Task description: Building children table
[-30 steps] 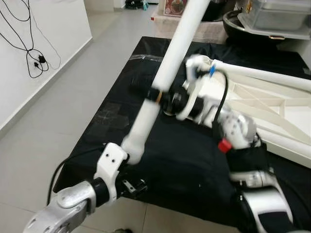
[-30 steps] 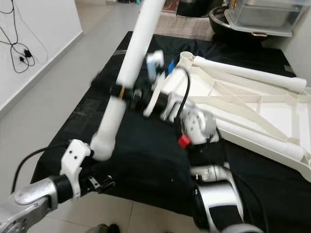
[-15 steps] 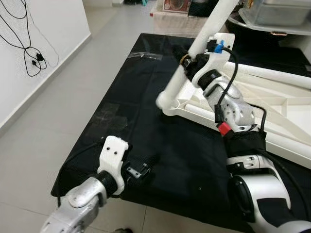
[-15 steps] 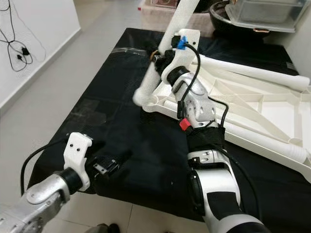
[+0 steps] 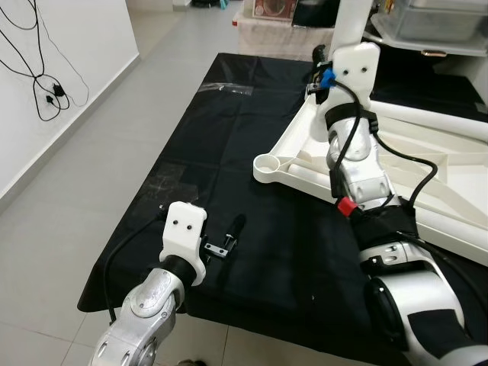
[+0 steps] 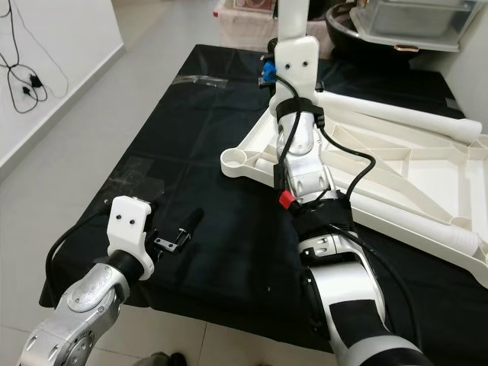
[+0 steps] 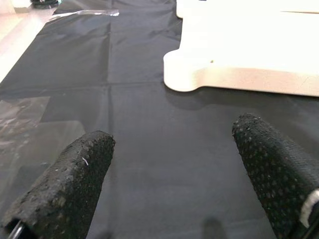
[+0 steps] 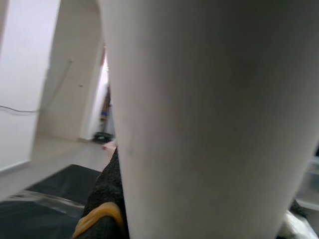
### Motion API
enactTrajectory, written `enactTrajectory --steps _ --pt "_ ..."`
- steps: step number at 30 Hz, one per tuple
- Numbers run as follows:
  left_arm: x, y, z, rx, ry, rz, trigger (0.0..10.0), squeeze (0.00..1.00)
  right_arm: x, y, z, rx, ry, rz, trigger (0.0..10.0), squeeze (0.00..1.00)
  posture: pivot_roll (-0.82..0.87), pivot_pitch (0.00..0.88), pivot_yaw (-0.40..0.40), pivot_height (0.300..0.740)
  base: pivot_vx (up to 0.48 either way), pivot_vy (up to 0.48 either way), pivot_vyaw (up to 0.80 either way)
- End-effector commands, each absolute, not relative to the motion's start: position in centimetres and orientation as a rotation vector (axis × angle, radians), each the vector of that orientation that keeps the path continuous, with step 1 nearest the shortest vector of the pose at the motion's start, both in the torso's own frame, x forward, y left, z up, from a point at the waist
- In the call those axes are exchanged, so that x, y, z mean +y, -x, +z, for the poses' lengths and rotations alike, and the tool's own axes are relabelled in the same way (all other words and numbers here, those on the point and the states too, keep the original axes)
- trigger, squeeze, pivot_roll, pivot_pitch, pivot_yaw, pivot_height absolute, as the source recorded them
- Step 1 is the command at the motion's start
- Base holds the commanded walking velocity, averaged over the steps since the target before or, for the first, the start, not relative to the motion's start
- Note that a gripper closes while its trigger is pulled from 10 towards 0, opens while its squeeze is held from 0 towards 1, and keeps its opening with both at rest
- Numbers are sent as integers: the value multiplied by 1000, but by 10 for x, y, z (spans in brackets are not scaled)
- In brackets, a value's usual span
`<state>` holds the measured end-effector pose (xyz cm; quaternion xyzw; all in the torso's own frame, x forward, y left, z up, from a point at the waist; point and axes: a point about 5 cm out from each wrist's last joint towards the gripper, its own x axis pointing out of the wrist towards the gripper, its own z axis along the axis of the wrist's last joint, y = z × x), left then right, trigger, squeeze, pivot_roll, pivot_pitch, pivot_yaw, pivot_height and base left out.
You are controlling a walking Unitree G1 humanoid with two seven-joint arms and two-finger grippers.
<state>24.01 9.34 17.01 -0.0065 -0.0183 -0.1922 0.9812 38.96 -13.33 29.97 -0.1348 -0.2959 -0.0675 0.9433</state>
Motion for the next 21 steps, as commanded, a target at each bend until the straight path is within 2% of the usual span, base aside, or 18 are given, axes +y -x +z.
enactTrajectory --steps 1,4,9,11,21 --pt "91 -240 168 -31 6 -386 10000 0 -127 -393 293 -586 286 -145 10000 0 88 135 -18 740 0 0 0" --pt "85 -236 170 -41 6 -395 10000 0 -118 -403 281 -514 275 -159 10000 0 105 165 -29 740 0 0 0" --pt "82 -229 173 -52 -6 -402 10000 0 -115 -405 280 -519 344 -198 10000 0 117 184 -36 740 0 0 0" --pt "83 -223 174 -53 2 -402 10000 0 -119 -405 283 -562 400 -253 10000 0 131 219 -37 740 0 0 0" --pt "87 -219 168 -24 -14 -398 10000 0 -134 -406 295 -635 505 -314 10000 0 121 255 -29 740 0 0 0"
